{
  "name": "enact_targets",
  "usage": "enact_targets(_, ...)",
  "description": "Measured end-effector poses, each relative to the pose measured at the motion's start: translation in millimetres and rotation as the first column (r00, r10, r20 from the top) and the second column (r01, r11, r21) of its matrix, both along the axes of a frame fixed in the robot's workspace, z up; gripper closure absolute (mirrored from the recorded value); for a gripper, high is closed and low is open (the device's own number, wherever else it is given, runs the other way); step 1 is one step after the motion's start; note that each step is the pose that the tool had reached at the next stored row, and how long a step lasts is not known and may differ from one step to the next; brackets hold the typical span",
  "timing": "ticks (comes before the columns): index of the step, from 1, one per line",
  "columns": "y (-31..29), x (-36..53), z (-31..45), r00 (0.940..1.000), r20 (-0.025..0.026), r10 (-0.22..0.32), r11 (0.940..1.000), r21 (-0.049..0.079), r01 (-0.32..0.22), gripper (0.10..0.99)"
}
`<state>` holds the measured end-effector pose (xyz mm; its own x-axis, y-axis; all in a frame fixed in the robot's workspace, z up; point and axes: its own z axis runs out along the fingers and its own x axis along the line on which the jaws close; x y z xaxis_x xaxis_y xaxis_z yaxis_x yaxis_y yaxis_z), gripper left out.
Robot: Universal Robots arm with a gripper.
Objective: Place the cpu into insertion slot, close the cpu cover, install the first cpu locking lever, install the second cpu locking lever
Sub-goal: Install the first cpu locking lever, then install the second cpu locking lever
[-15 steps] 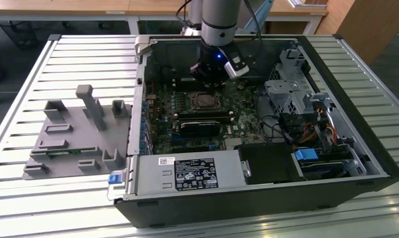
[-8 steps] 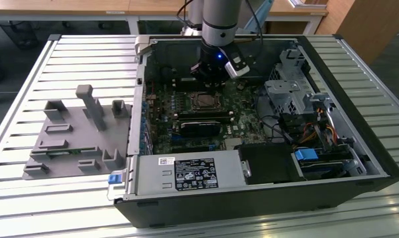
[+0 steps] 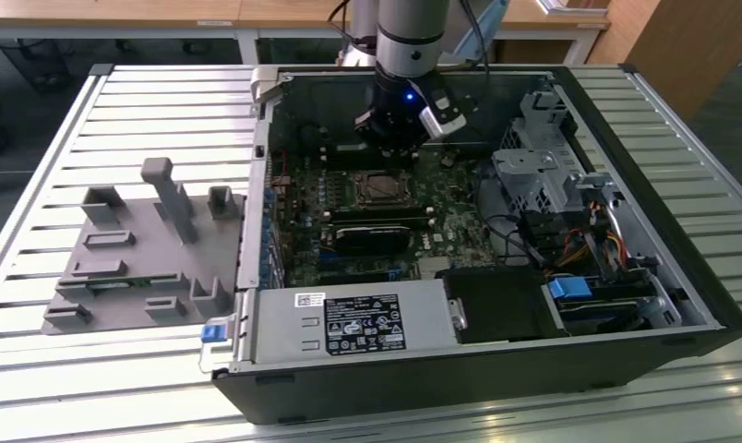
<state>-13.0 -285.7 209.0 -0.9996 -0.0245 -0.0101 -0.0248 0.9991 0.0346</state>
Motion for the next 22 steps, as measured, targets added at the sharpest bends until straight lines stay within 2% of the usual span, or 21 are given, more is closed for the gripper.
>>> enact_targets(22,-7.7,0.6,0.6,1.0,-0.0002,0.0,1.0,0.0,0.0,0.98)
